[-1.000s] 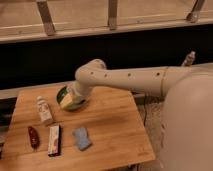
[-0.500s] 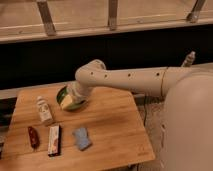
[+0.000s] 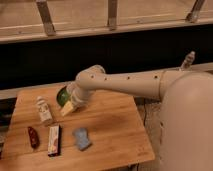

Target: Place the pepper in the ceramic bowl

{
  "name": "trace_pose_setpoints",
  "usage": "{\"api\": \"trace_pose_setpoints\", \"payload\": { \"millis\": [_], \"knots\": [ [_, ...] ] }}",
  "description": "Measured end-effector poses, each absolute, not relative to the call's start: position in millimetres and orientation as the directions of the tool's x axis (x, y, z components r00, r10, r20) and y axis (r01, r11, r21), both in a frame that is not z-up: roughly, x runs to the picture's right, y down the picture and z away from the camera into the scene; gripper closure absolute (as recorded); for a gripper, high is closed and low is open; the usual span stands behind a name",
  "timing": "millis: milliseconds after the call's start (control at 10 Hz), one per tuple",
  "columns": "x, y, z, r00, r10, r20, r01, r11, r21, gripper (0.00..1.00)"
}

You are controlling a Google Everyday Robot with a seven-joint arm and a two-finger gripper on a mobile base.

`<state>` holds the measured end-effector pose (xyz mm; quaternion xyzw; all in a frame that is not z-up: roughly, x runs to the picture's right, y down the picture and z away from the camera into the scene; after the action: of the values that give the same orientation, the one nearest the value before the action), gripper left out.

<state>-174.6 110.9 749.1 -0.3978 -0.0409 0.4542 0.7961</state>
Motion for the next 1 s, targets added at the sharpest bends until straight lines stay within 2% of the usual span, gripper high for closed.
{"api": "trace_pose_setpoints", "payload": {
  "millis": [500, 1000],
  "knots": [
    [-280, 125, 751, 0.743, 0.643, -0.185, -0.503, 0.356, -0.788, 0.20],
    [-297, 131, 754, 0.771, 0.613, -0.170, -0.469, 0.367, -0.803, 0.20]
  ]
}}
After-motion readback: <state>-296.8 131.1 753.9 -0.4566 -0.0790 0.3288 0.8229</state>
